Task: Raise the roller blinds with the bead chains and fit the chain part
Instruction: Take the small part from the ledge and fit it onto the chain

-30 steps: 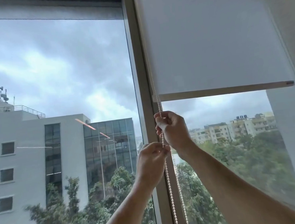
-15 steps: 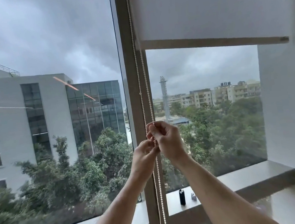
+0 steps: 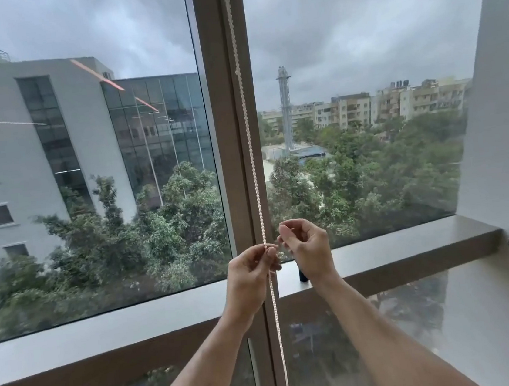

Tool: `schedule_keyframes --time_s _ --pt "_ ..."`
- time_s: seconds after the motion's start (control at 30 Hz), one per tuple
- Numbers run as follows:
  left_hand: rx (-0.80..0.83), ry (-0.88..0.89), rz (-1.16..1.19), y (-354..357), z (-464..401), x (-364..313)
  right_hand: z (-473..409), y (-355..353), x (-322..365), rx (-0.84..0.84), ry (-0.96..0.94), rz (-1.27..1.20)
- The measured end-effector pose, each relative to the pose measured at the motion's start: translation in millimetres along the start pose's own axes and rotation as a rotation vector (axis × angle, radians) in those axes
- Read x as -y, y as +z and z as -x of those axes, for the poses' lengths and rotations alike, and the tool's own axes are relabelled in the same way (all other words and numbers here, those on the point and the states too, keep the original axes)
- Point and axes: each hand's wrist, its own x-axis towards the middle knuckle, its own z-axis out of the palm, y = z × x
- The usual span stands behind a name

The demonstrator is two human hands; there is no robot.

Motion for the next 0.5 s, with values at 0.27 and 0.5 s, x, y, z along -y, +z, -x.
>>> schedule_keyframes --time_s 0.27,0.5 --pt "-0.048 -0.129 0.04 4.5 24.7 43.0 -13.1 -27.6 -87.3 -0.055 0.158 0.575" --pt "-0.081 -0.159 0.004 0.9 40.4 62.3 -44.8 -31.9 -113.0 0.065 0.142 0.984"
